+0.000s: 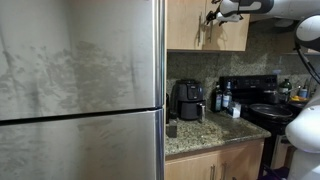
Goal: Open the right door on the cabinet above the air fryer
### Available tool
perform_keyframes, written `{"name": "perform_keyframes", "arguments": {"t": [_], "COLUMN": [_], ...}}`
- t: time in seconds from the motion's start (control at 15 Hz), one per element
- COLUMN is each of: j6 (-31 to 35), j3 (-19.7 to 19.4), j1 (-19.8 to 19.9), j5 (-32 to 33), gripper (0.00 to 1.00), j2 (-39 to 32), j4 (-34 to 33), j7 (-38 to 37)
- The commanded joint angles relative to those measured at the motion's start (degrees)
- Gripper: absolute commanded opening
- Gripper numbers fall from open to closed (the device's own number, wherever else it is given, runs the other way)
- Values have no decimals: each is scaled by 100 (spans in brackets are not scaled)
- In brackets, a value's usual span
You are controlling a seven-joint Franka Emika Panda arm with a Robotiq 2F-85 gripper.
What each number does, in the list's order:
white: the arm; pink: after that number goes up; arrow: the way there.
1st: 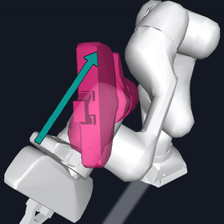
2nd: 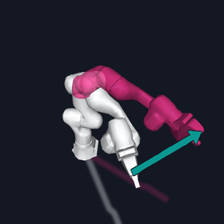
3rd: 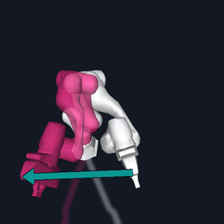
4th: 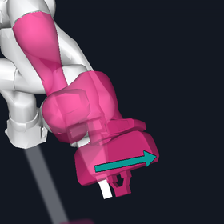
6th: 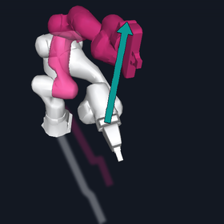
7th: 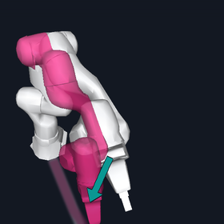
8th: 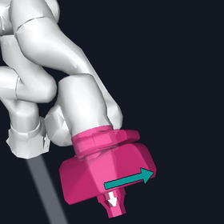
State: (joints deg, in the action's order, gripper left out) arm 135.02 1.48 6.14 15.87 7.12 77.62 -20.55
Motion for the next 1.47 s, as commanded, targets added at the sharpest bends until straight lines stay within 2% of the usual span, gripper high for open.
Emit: {"name": "perform_keyframes", "arguments": {"t": [0.0,0.13,0.8,0.93,1.07,1.13,1.4], "j6": [7,37,424,556,656,678,757], "j3": [-15,-29,-2,-13,-12,22,-79], "j1": [55,46,-37,-1,94,222,289], "j5": [181,234,323,466,851,1380,2150], "gripper": [74,72,3,0,4,4,4], "j2": [-103,-98,202,261,383,539,1304], "j4": [-163,-170,338,479,691,890,1735], "j7": [-99,-108,-88,-156,-450,-876,-1711]}}
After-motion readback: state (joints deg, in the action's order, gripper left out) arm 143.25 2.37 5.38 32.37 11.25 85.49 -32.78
